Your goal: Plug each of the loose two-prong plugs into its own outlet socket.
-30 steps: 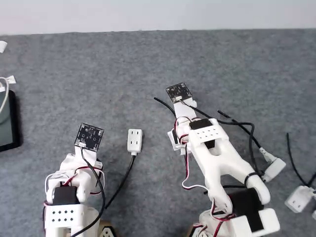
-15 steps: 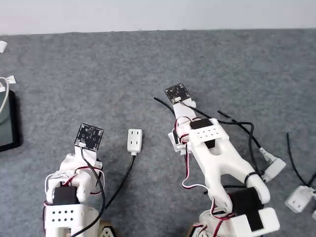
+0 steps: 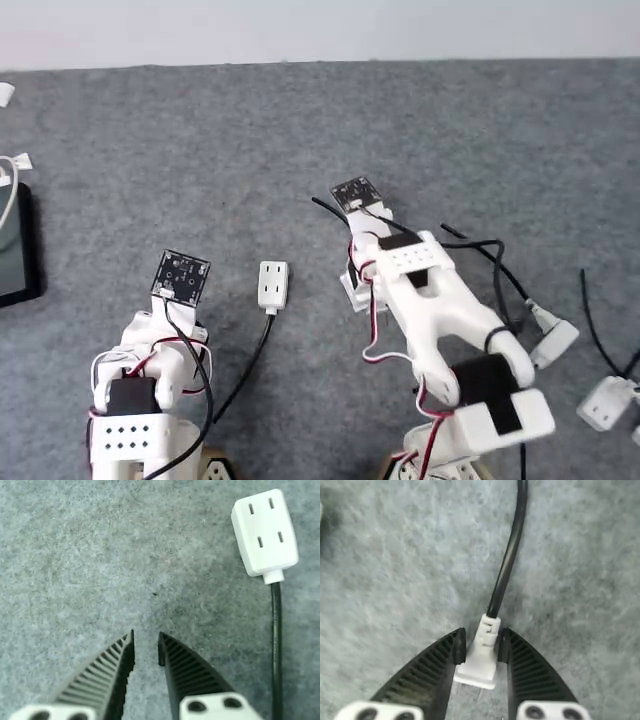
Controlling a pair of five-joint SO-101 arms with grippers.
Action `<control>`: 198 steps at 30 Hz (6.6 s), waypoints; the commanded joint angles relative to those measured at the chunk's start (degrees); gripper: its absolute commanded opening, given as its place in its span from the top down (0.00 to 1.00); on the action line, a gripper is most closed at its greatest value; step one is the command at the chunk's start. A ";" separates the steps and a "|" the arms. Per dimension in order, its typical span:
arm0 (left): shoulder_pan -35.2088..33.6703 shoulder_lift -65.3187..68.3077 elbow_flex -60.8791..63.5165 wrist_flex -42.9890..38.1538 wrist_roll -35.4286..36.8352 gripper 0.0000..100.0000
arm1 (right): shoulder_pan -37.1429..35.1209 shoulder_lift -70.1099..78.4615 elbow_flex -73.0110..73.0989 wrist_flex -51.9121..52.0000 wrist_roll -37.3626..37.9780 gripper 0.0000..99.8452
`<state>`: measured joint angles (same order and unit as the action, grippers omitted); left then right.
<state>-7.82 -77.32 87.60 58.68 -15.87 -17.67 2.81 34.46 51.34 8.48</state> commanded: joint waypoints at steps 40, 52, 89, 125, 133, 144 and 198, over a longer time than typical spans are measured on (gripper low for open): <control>0.70 -0.09 -1.63 -0.26 -2.90 0.97 | 0.31 -1.19 -5.98 -0.75 3.34 0.88; 0.70 -0.09 -1.63 -0.26 -2.90 0.97 | 1.45 4.26 -10.29 1.98 3.25 0.99; 0.70 42.29 -19.12 -5.45 -2.29 0.99 | -34.51 -46.11 -4.75 8.75 4.48 0.99; 1.14 -10.29 -0.22 5.54 0.09 0.99 | -26.24 -32.40 0.00 -3.82 4.84 0.99; 0.62 -10.20 -0.48 5.63 2.64 0.99 | -22.46 -15.78 -6.24 -9.45 8.88 0.99; 0.62 -10.20 -0.40 5.63 2.37 0.99 | -19.47 -3.82 -16.18 -9.19 8.97 0.99; 0.62 -10.64 0.31 5.36 2.29 0.97 | -23.08 5.76 -22.77 1.89 -28.57 0.69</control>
<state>-6.95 -87.60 89.36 64.13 -13.85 -39.82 8.88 15.91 52.66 -13.14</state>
